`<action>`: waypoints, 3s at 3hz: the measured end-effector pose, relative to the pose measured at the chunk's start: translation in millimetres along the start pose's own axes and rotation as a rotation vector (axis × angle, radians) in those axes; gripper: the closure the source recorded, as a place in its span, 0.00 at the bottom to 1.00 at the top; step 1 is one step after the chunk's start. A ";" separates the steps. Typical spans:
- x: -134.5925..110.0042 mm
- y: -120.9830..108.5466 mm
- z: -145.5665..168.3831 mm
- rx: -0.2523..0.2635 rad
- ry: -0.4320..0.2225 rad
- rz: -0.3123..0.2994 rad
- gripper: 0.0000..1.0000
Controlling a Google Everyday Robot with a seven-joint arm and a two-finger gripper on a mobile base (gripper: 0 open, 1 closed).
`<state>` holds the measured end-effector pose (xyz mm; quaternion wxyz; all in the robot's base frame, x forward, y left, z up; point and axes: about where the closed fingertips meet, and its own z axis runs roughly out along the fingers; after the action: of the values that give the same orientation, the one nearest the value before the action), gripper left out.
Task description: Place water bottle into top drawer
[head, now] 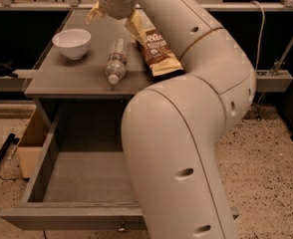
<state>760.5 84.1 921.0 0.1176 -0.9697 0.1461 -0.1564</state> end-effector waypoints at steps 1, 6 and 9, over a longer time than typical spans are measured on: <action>-2.7 -6.9 8.8 0.036 -0.021 0.005 0.00; -38.7 12.8 1.7 0.094 -0.050 0.031 0.00; -29.6 8.3 39.6 0.097 -0.097 0.054 0.00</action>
Offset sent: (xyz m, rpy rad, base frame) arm 0.0021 0.0080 -0.0063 0.0360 0.0081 0.0099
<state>745.0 93.0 874.2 0.1755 -0.9650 0.1586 -0.1131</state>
